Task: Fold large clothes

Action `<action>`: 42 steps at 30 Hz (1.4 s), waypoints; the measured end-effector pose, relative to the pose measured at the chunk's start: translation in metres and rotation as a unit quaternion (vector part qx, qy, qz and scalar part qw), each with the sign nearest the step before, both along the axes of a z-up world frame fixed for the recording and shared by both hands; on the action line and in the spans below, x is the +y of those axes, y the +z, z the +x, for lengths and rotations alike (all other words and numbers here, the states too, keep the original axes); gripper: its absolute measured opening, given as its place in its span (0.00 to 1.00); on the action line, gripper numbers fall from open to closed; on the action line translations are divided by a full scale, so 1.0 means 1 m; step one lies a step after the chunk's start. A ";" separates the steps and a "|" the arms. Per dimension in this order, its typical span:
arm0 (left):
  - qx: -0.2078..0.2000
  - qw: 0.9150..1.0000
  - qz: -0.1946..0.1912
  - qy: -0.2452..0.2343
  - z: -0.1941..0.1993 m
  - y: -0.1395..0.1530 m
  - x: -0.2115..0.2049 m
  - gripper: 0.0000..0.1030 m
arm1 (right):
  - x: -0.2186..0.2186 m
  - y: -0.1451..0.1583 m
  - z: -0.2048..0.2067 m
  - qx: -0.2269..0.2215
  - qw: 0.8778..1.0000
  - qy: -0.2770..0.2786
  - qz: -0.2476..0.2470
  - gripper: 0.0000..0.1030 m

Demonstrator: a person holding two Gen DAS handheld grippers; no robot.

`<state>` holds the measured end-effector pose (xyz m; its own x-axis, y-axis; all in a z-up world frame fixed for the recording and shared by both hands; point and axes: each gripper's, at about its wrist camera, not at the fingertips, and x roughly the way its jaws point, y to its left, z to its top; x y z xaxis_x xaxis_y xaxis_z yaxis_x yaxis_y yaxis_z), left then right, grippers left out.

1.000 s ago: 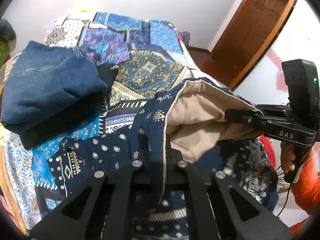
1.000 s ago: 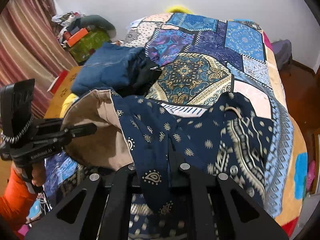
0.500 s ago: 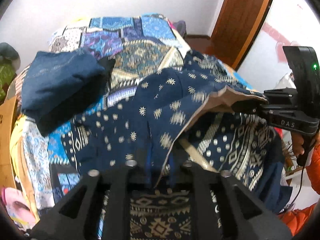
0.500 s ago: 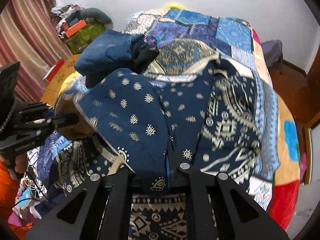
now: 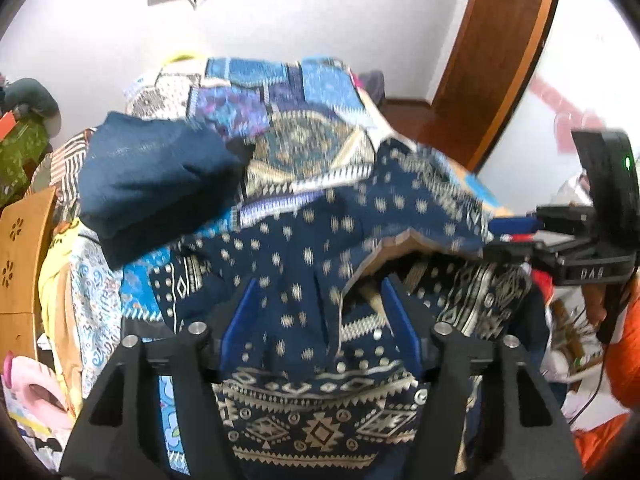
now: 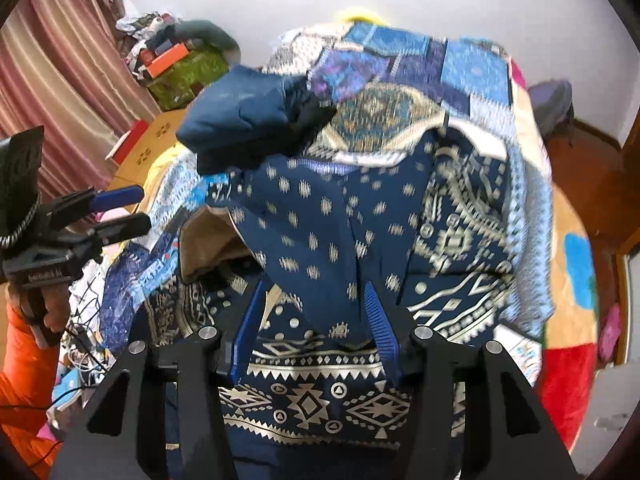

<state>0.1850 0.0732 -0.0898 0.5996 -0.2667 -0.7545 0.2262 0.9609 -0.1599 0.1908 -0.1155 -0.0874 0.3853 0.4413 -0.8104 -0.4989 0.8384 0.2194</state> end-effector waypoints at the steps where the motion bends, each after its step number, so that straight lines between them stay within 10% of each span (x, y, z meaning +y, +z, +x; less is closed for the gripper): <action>1: -0.009 1.000 0.000 0.006 0.002 0.004 0.003 0.67 | -0.001 0.006 0.001 -0.009 1.000 -0.003 0.001 0.46; 14: 0.045 0.997 -0.030 0.058 0.073 -0.042 0.024 0.71 | 0.023 0.015 0.058 -0.057 0.997 -0.039 -0.025 0.46; 27: 0.125 0.990 0.040 -0.055 0.054 -0.099 -0.041 0.71 | 0.035 -0.054 0.048 0.019 0.994 0.008 -0.107 0.46; 33: 0.117 0.989 0.070 -0.051 0.049 -0.100 -0.043 0.71 | 0.034 -0.057 0.021 -0.020 0.987 0.037 -0.154 0.48; 42: 0.059 0.997 0.019 0.056 0.055 -0.058 0.023 0.71 | 0.009 -0.020 0.041 -0.019 0.996 -0.023 -0.084 0.48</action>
